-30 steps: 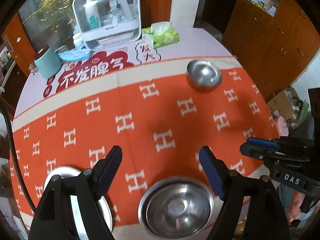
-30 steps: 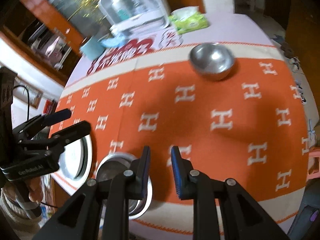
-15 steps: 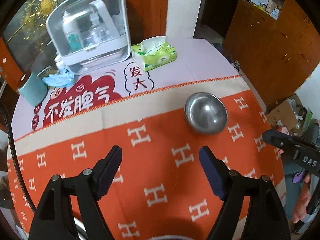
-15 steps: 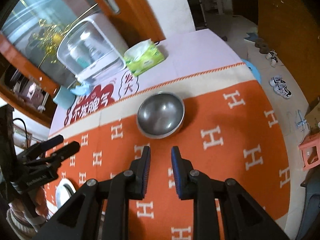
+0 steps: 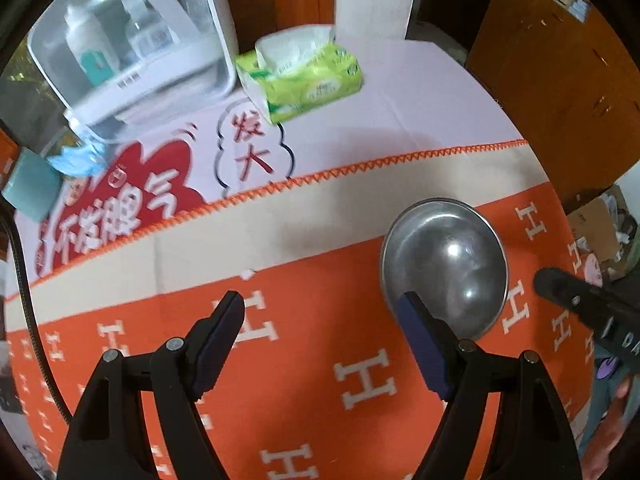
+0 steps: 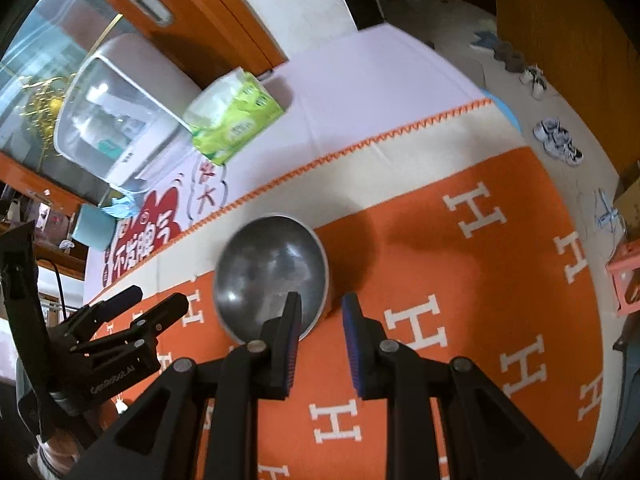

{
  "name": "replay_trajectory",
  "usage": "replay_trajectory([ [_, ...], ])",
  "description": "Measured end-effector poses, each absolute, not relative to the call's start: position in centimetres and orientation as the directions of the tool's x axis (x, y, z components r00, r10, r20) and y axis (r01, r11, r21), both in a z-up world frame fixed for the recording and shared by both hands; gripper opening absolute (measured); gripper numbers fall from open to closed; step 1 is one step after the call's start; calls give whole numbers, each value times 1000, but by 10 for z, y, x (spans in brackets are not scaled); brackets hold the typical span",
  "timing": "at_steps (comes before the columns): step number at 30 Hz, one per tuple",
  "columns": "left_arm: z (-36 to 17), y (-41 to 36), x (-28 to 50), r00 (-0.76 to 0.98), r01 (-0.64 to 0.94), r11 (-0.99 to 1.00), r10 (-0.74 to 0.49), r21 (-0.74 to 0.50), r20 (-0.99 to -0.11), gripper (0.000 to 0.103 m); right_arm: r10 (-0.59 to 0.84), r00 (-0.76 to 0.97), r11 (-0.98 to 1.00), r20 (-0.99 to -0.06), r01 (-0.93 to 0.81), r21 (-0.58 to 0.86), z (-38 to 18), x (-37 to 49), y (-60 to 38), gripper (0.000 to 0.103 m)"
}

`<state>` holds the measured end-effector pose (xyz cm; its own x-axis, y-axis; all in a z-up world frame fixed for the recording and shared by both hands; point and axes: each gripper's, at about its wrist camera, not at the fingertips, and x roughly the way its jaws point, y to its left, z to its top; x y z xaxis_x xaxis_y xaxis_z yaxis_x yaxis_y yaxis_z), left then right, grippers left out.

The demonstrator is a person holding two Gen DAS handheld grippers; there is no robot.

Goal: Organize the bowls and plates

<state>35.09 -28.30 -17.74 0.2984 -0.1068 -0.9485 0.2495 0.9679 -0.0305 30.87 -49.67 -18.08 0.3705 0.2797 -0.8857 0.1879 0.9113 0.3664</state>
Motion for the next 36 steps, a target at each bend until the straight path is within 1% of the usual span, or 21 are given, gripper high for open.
replay_trajectory([
  [5,-203,-290,365,265,216,975,-108,-51,-958,78,287,335,903,-898,220,370,-204,322,-495,21],
  [11,-219,-292,376,236,189,978,-130,-86,-963,78,283,296,906,-912,229,355,-221,332,-490,21],
  [13,-223,-294,379,225,192,977,-138,-95,-964,72,279,288,908,-916,230,349,-224,333,-489,21],
  [16,-227,-298,381,204,213,971,-149,-105,-968,61,281,272,909,-920,233,347,-229,334,-487,21],
  [17,-229,-300,381,195,223,969,-152,-108,-969,53,284,268,907,-921,235,348,-231,334,-487,21],
  [18,-231,-303,381,179,237,965,-160,-115,-971,42,289,262,907,-921,234,351,-231,334,-487,21],
  [19,-232,-304,381,167,245,961,-171,-127,-971,36,289,262,907,-921,232,351,-232,334,-485,19],
  [20,-233,-306,381,153,252,956,-192,-150,-969,25,295,263,907,-918,225,356,-231,334,-484,14],
  [21,-233,-308,380,143,257,952,-208,-166,-968,13,304,264,906,-915,217,364,-231,333,-483,13],
  [22,-232,-310,380,130,263,948,-217,-177,-967,8,304,260,908,-916,212,362,-230,332,-481,14],
  [26,-229,-316,373,128,273,951,-187,-147,-974,7,282,254,919,-925,203,337,-225,329,-476,13],
  [29,-221,-315,365,125,279,949,-190,-149,-974,7,304,248,912,-920,204,356,-221,324,-477,13],
  [33,-202,-309,352,135,292,945,-194,-148,-972,6,344,247,893,-906,211,397,-212,314,-476,13],
  [36,-183,-303,338,154,305,943,-191,-137,-969,6,343,256,899,-904,187,395,-199,304,-468,12],
])
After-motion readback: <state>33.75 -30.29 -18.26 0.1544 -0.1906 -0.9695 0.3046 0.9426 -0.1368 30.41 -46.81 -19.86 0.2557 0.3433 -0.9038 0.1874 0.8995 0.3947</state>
